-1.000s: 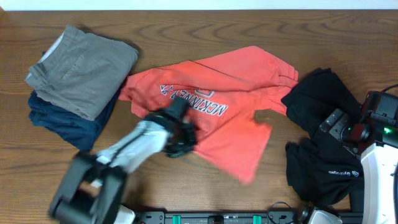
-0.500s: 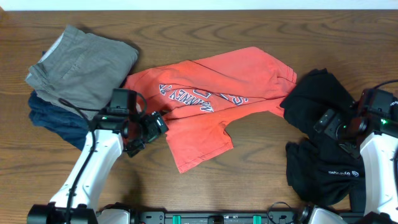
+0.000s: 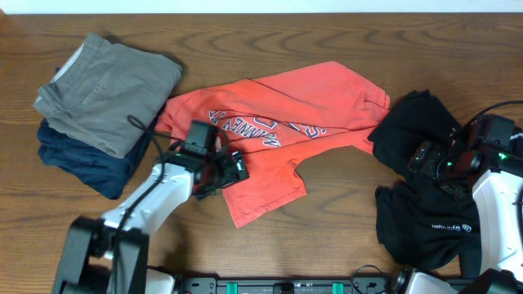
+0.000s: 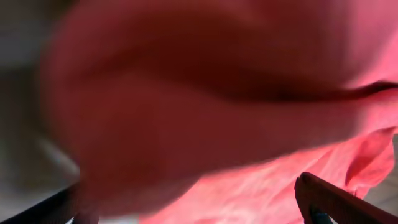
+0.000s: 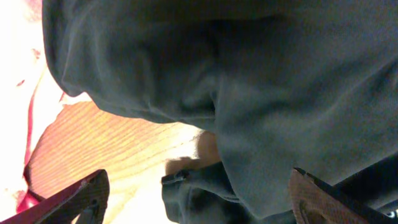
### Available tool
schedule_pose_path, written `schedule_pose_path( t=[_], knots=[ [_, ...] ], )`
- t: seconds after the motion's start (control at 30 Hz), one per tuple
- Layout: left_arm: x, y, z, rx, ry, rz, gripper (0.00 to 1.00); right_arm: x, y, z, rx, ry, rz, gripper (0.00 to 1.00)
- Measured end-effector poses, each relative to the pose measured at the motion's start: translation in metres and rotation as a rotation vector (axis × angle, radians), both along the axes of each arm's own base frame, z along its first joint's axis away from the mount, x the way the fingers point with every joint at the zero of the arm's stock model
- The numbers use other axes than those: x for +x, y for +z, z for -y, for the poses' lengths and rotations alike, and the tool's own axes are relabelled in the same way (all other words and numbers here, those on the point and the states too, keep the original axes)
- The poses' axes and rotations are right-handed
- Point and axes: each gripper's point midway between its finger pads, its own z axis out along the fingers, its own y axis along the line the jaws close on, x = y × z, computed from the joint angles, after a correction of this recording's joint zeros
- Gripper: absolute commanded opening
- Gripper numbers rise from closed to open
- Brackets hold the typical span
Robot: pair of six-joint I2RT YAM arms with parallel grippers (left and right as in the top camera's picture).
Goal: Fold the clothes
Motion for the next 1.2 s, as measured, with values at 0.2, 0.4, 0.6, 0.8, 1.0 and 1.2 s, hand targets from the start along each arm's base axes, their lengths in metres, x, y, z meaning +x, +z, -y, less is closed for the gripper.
schedule_pose_path(
  t=[0.2,0.4,0.6,0.8,1.0,1.2],
  knots=[
    [0.025,-0.001,0.013,-0.023,-0.029,0.091,0.45,0.001,0.0,-0.002,0.008,0.009,0.004,0.9],
    [0.019,-0.007,0.015,-0.033,-0.057,0.072,0.06,0.001,0.0,-0.002,0.01,0.01,0.005,0.9],
    [-0.014,-0.002,0.018,-0.078,-0.084,-0.051,0.06,0.0,-0.002,-0.002,0.013,0.011,-0.004,0.86],
    [-0.047,0.019,0.007,-0.087,-0.114,-0.123,0.06,0.002,-0.011,-0.01,0.038,0.068,-0.026,0.78],
    [-0.041,0.055,-0.034,-0.084,0.019,-0.032,0.06,0.021,-0.021,-0.049,0.094,0.256,0.01,0.35],
    [-0.025,0.084,-0.072,-0.081,0.163,0.112,0.06,0.052,-0.042,-0.083,0.098,0.402,0.067,0.28]
  ],
)
